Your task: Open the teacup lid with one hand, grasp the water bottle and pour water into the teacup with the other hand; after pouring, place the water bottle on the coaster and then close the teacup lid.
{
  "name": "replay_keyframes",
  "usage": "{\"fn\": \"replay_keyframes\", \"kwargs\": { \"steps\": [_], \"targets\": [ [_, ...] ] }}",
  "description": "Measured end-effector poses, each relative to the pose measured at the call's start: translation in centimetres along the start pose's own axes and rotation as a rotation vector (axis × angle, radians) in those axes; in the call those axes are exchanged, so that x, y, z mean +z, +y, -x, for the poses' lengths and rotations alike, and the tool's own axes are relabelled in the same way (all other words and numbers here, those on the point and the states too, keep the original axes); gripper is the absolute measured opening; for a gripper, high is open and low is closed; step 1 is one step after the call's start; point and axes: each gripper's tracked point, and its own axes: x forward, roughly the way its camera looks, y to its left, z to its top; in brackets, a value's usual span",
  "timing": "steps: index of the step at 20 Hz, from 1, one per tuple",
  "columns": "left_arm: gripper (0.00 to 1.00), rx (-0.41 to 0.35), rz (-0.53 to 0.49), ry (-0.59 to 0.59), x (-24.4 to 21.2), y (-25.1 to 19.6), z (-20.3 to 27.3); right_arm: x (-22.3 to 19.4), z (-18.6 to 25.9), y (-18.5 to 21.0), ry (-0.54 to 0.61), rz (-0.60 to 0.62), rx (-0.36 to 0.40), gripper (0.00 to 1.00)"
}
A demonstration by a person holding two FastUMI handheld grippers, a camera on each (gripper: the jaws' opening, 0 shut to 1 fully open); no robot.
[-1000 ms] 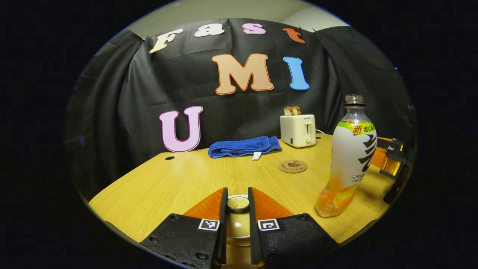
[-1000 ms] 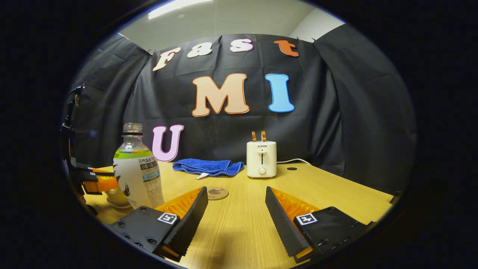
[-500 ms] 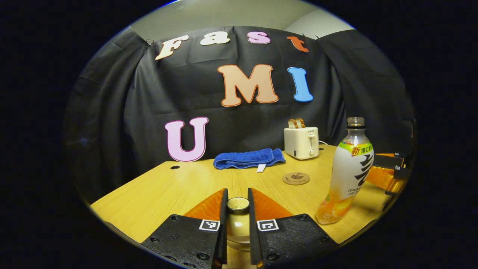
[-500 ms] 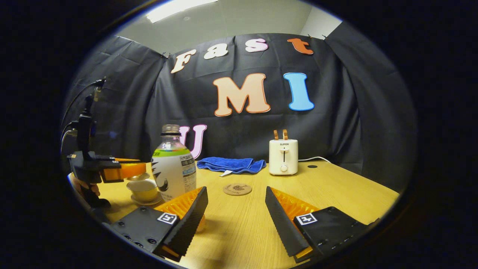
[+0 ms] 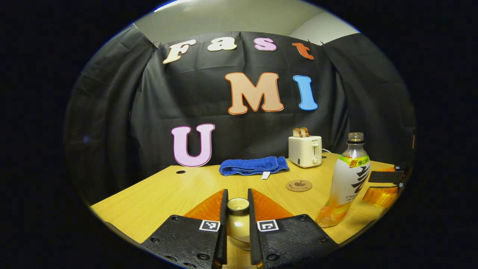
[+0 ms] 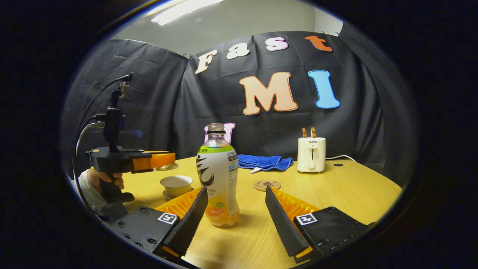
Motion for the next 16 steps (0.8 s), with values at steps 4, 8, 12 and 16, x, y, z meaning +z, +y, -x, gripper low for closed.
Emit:
{"fn": "replay_keyframes", "kwargs": {
  "steps": [4, 8, 12, 16],
  "targets": [
    [0.22, 0.008, 0.006, -0.008, 0.3, 0.6, 0.3, -0.5, -1.2, 1.3, 0.028, 0.007, 0.026, 0.95],
    [0.22, 0.014, 0.011, -0.018, 0.6, 1.2, 0.5, -1.1, -2.4, 1.9, 0.064, 0.007, 0.039, 0.99],
    [0.21, 0.020, 0.011, -0.025, 0.7, 1.6, 0.6, -1.2, -3.7, 3.0, 0.082, 0.010, 0.059, 0.99],
    [0.21, 0.028, 0.019, -0.031, 0.8, 2.0, 0.8, -1.5, -4.7, 3.2, 0.103, -0.004, 0.064, 0.96]
  ]
}}
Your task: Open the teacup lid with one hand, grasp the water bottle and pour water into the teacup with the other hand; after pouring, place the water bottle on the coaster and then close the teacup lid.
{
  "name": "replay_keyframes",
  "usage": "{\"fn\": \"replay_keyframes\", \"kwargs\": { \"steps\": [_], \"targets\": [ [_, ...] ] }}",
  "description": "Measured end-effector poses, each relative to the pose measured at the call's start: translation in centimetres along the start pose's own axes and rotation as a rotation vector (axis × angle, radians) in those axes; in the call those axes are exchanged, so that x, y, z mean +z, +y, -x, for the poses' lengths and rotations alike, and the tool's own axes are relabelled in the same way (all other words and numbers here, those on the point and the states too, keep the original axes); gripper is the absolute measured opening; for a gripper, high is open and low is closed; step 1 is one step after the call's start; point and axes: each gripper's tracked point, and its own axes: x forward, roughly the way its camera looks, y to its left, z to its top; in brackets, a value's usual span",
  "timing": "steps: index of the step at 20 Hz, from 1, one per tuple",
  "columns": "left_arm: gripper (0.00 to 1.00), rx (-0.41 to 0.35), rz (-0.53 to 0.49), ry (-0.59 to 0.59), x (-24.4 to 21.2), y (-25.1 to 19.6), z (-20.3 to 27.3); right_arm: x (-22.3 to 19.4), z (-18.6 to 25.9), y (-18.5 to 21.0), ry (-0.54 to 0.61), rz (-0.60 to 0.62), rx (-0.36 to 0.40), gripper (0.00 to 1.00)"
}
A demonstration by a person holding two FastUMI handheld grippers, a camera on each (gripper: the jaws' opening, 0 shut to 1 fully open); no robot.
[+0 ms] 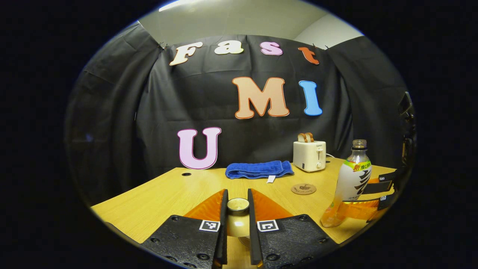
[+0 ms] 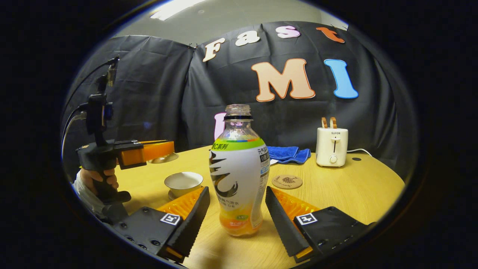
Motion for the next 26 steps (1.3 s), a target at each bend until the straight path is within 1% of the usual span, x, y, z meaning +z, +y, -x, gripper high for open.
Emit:
{"fn": "replay_keyframes", "kwargs": {
  "steps": [4, 7, 8, 9, 11, 12, 15, 19, 20, 21, 22, 24, 25, 26],
  "targets": [
    [0.21, 0.011, 0.006, -0.001, -0.1, 0.6, 0.2, -0.2, -1.0, -0.3, 0.015, -0.015, -0.017, 0.77],
    [0.21, 0.022, 0.012, -0.001, -0.3, 1.1, 0.4, -0.1, -0.9, -0.2, 0.016, -0.005, -0.023, 0.72],
    [0.21, 0.027, 0.017, -0.003, -0.3, 1.3, 0.4, -0.3, -1.0, -0.2, 0.015, 0.000, -0.021, 0.64],
    [0.21, 0.033, 0.021, -0.001, -0.5, 1.5, 0.5, -0.4, -1.1, 0.0, 0.017, 0.012, -0.020, 0.65],
    [0.21, 0.038, 0.034, 0.004, -0.9, 1.9, 0.6, -0.3, -1.2, -0.1, 0.024, 0.053, -0.027, 0.64],
    [0.21, 0.043, 0.036, 0.009, -1.1, 2.2, 0.7, -0.2, -1.5, -0.3, 0.032, 0.084, -0.032, 0.65],
    [0.21, 0.065, 0.033, 0.015, -1.4, 3.2, 1.1, 0.3, -2.1, -1.4, 0.030, 0.204, -0.084, 0.63],
    [0.21, 0.084, 0.043, 0.015, -1.6, 4.2, 1.4, 0.3, -2.6, -0.7, 0.029, 0.317, -0.090, 0.63],
    [0.21, 0.089, 0.043, 0.017, -1.8, 4.3, 1.5, 0.4, -2.6, -0.8, 0.028, 0.356, -0.098, 0.63],
    [0.21, 0.090, 0.043, 0.017, -1.8, 4.4, 1.5, 0.4, -2.8, -0.9, 0.023, 0.395, -0.107, 0.66],
    [0.21, 0.091, 0.043, 0.018, -1.9, 4.4, 1.5, 0.5, -2.9, -0.9, 0.021, 0.437, -0.115, 0.64],
    [0.21, 0.094, 0.042, 0.016, -1.9, 4.7, 1.7, 0.9, -3.3, -1.1, 0.015, 0.533, -0.134, 0.63],
    [0.21, 0.097, 0.041, 0.015, -1.9, 4.8, 1.7, 1.1, -3.4, -1.1, 0.009, 0.584, -0.142, 0.65],
    [0.21, 0.100, 0.041, 0.015, -2.0, 5.0, 1.7, 1.2, -3.4, -1.1, 0.006, 0.637, -0.150, 0.65]
  ]
}}
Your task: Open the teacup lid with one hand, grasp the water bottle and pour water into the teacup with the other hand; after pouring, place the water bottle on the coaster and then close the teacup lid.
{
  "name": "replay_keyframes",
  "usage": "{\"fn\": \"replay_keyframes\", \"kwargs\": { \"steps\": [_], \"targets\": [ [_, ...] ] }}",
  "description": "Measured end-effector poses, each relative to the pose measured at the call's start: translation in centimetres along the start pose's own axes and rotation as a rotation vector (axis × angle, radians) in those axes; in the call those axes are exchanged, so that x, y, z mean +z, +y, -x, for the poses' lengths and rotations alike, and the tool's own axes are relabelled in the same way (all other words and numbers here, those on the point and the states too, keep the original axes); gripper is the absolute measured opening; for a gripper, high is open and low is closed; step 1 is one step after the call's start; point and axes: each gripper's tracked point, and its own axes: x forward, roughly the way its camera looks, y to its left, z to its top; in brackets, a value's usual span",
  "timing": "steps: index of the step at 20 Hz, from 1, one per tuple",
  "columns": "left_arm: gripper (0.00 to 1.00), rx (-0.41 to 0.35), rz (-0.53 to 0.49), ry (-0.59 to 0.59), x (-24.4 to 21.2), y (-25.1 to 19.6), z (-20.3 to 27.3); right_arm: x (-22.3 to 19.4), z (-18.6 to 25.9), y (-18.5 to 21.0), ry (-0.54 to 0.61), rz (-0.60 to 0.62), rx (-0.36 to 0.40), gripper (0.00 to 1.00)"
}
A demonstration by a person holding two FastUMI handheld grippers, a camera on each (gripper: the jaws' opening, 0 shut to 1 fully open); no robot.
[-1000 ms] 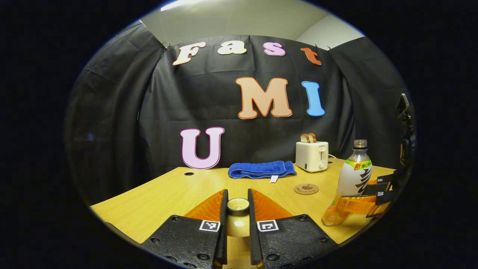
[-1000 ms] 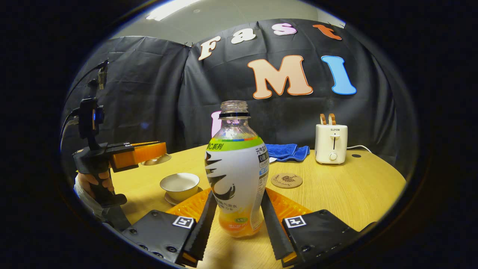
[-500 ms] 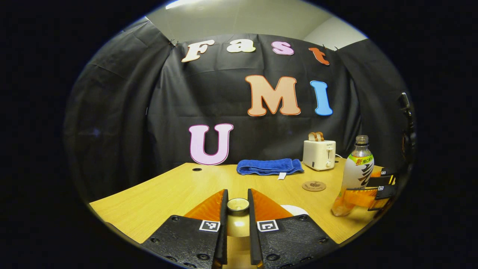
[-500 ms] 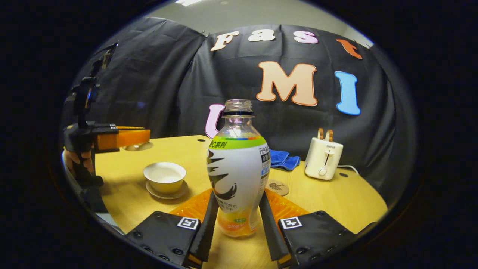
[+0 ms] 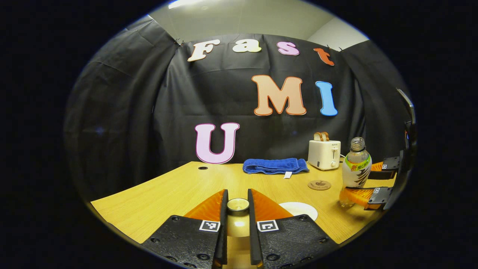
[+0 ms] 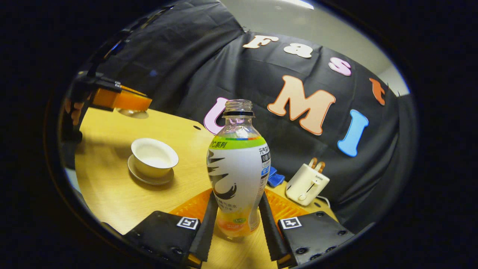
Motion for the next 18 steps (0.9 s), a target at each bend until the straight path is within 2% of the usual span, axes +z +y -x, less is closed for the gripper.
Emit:
{"fn": "replay_keyframes", "kwargs": {
  "steps": [5, 9, 13, 18],
  "targets": [
    [0.21, 0.011, 0.017, 0.003, -0.3, 0.7, 0.1, 0.8, -0.7, 0.5, -0.035, 0.278, -0.038, 0.64],
    [0.21, 0.021, 0.007, -0.001, -0.2, 1.2, 0.3, 0.0, -1.7, 1.7, -0.024, 0.396, -0.035, 0.63],
    [0.21, 0.018, 0.009, -0.002, 0.0, 1.2, 0.2, -0.5, -2.3, 1.4, -0.014, 0.580, -0.066, 0.64],
    [0.21, 0.027, 0.014, -0.017, 0.6, 1.7, 0.5, -1.1, -3.0, 2.1, -0.005, 0.692, -0.047, 0.64]
  ]
}}
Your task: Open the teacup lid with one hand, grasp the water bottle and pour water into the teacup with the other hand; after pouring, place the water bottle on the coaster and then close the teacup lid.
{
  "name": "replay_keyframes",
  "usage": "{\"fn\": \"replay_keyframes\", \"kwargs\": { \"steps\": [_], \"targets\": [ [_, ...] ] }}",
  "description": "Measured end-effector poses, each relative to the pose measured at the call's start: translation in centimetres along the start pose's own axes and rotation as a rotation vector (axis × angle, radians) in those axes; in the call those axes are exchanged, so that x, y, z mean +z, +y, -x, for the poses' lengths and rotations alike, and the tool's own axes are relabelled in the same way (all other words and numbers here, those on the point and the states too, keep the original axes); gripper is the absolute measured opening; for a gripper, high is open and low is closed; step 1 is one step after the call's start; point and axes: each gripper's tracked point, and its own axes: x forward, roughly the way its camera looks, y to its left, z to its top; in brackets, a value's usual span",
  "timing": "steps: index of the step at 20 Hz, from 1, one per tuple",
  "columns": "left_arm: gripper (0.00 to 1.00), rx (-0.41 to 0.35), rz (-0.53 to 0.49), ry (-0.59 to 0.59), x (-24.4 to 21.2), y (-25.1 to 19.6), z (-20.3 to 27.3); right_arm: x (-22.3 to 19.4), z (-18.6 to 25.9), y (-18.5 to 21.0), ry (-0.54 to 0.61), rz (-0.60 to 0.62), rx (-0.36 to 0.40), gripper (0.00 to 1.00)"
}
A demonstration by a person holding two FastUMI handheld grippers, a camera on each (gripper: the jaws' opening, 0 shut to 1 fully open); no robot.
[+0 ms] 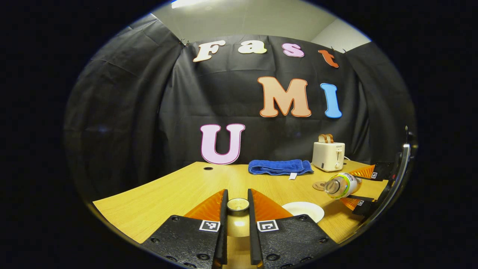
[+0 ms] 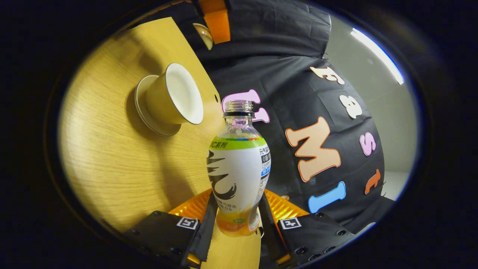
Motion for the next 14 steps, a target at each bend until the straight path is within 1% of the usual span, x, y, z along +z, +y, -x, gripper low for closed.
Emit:
{"fn": "replay_keyframes", "kwargs": {
  "steps": [6, 10, 14],
  "targets": [
    [0.21, 0.006, 0.001, -0.019, 0.9, 0.4, 0.3, 0.8, 0.1, -0.4, -0.025, 0.147, 0.015, 0.63],
    [0.21, 0.018, 0.002, -0.034, 1.5, 0.9, 0.5, 1.2, -0.4, 0.7, -0.030, 0.235, 0.030, 0.64],
    [0.21, 0.019, 0.001, -0.040, 1.8, 1.0, 0.6, 0.9, -0.4, 1.3, -0.035, 0.291, 0.037, 0.64]
  ]
}}
